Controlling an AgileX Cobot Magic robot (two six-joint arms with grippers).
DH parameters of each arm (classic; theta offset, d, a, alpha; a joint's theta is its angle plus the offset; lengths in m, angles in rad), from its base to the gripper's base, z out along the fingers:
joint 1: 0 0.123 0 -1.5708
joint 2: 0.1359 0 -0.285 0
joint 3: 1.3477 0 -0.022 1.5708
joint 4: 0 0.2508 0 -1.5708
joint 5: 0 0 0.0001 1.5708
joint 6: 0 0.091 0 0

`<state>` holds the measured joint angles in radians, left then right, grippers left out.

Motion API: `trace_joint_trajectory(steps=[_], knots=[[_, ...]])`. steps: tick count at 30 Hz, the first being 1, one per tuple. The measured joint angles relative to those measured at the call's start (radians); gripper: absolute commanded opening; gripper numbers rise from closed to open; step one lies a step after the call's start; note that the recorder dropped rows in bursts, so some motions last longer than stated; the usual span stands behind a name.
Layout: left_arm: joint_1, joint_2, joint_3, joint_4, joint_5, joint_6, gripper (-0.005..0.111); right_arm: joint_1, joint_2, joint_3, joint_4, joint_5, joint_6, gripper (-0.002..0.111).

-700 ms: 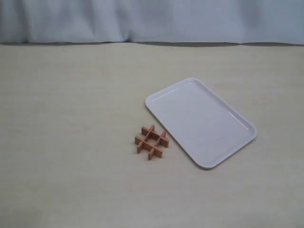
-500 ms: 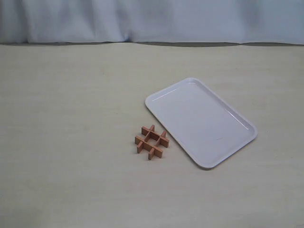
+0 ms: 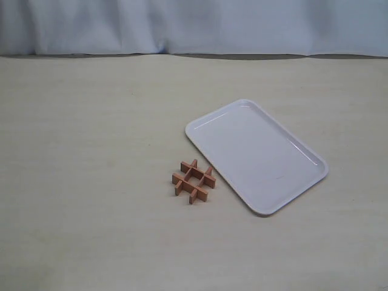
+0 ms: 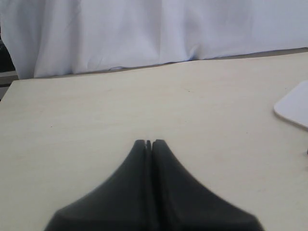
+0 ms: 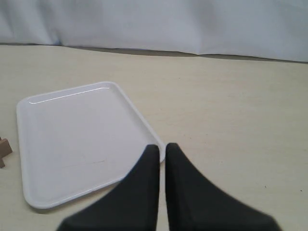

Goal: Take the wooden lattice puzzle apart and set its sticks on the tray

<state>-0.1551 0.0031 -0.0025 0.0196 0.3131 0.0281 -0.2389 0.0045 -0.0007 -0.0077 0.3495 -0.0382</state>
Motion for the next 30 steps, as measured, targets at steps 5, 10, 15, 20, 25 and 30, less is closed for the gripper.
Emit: trace_joint_trajectory(steps=[5,10,15,20,25,30], knots=[[0.0,0.0,0.0,0.0,0.0,0.0,0.0,0.0,0.0,0.0,0.0,0.0,0.0,0.004],[0.0,0.0,0.0,0.0,0.0,0.0,0.0,0.0,0.0,0.0,-0.031,0.0,-0.017,0.004],[0.0,0.0,0.0,0.0,0.0,0.0,0.0,0.0,0.0,0.0,-0.045,0.0,-0.023,0.004],[0.0,0.0,0.0,0.0,0.0,0.0,0.0,0.0,0.0,0.001,0.144,-0.141,0.038,0.004],[0.0,0.0,0.0,0.0,0.0,0.0,0.0,0.0,0.0,0.0,0.552,-0.291,0.091,0.004],[0.0,0.0,0.0,0.0,0.0,0.0,0.0,0.0,0.0,-0.011,0.636,-0.367,0.102,0.004]])
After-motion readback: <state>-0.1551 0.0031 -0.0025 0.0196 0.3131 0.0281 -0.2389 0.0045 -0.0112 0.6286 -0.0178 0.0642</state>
